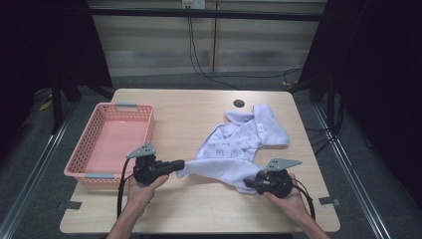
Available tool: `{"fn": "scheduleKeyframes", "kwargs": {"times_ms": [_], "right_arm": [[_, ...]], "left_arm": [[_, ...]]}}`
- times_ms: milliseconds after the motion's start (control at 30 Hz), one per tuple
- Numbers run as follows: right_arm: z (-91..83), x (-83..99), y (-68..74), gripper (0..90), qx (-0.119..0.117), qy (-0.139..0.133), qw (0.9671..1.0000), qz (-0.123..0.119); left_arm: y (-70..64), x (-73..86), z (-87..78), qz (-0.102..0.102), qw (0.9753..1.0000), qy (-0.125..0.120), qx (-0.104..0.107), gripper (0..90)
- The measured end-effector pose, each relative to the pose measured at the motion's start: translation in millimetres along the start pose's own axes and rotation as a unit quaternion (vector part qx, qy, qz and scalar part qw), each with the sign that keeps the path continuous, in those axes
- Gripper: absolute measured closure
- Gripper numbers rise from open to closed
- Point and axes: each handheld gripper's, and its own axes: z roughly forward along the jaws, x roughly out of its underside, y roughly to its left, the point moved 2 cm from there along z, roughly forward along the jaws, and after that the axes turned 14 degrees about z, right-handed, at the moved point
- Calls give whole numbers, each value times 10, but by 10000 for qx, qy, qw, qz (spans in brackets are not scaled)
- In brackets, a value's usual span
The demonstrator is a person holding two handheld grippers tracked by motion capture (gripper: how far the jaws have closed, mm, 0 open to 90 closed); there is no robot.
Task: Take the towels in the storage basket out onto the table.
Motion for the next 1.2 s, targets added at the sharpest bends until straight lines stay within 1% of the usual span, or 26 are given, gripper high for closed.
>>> {"fn": "scheduleKeyframes", "kwargs": {"times_ms": [33, 67, 100, 133, 167, 200, 267, 333, 433, 467, 533, 633, 667, 700, 733, 767, 800, 867, 900, 967, 1033, 1100, 1133, 1167, 1200], "right_arm": [[-68, -55, 1, 817, -100, -135, 9998, 42], [-146, -116, 1, 843, -142, -256, 9995, 73], [-234, -178, -3, 848, -160, -396, 9991, 87], [-323, -246, -12, 853, -188, -539, 9983, 128], [-414, -316, -26, 855, -202, -683, 9974, 148], [-502, -390, -45, 855, -165, -838, 9962, 176], [-666, -546, -87, 857, -119, -1061, 9941, 185], [-813, -718, -116, 858, -60, -1235, 9922, 182], [-982, -1008, -145, 860, 80, -1458, 9892, 122], [-1032, -1106, -151, 860, 123, -1543, 9879, 89], [-1132, -1301, -166, 859, 200, -1682, 9856, 29], [-1299, -1601, -192, 860, 249, -1904, 9814, 5], [-1349, -1691, -193, 859, 286, -1965, 9801, -42], [-1387, -1757, -192, 859, 287, -2011, 9791, -64], [-1437, -1847, -184, 859, 284, -2079, 9777, -72], [-1496, -1937, -170, 859, 306, -2167, 9757, -117], [-1563, -2023, -151, 859, 284, -2257, 9737, -135], [-1717, -2188, -86, 859, 282, -2418, 9696, -245], [-1808, -2266, -48, 859, 252, -2508, 9672, -310], [-2008, -2404, 68, 859, 226, -2696, 9617, -438], [-2217, -2517, 201, 859, 208, -2899, 9549, -610], [-2402, -2584, 335, 860, 135, -3062, 9490, -741], [-2472, -2584, 392, 860, 102, -3110, 9471, -784], [-2514, -2560, 436, 860, 55, -3103, 9470, -827], [-2531, -2509, 461, 860, 56, -3045, 9483, -893]], "left_arm": [[-14, -34, -21, 38, 10000, -47, -16, 884], [-29, -75, -42, 69, 9999, -107, -6, 884], [-42, -122, -64, 161, 9997, -158, -19, 885], [-56, -171, -78, 184, 9996, -232, -15, 886], [-63, -224, -90, 232, 9993, -279, -14, 886], [-68, -283, -99, 245, 9991, -354, -21, 886], [-66, -428, -107, 301, 9982, -508, -36, 887], [-67, -613, -92, 408, 9971, -643, -40, 887], [-86, -949, -54, 665, 9949, -753, -117, 888], [-91, -1064, -57, 742, 9941, -767, -173, 889], [-78, -1286, -67, 864, 9922, -868, -211, 889], [-50, -1613, -97, 1037, 9897, -939, -299, 890], [-51, -1684, -103, 1075, 9890, -959, -331, 890], [-48, -1777, -111, 1124, 9878, -1016, -360, 890], [-48, -1777, -111, 1124, 9878, -1016, -360, 891], [-60, -1962, -139, 1193, 9858, -1115, -402, 890], [-67, -2057, -163, 1260, 9842, -1176, -413, 891], [-104, -2257, -223, 1358, 9815, -1262, -483, 890], [-135, -2358, -260, 1441, 9797, -1304, -487, 891], [-243, -2559, -357, 1625, 9746, -1460, -484, 891], [-373, -2745, -475, 1863, 9677, -1608, -540, 891], [-501, -2868, -584, 1988, 9629, -1746, -523, 890], [-559, -2889, -627, 2054, 9612, -1760, -538, 891], [-599, -2880, -664, 2117, 9602, -1733, -555, 891], [-623, -2840, -687, 2101, 9608, -1738, -494, 890]]}}
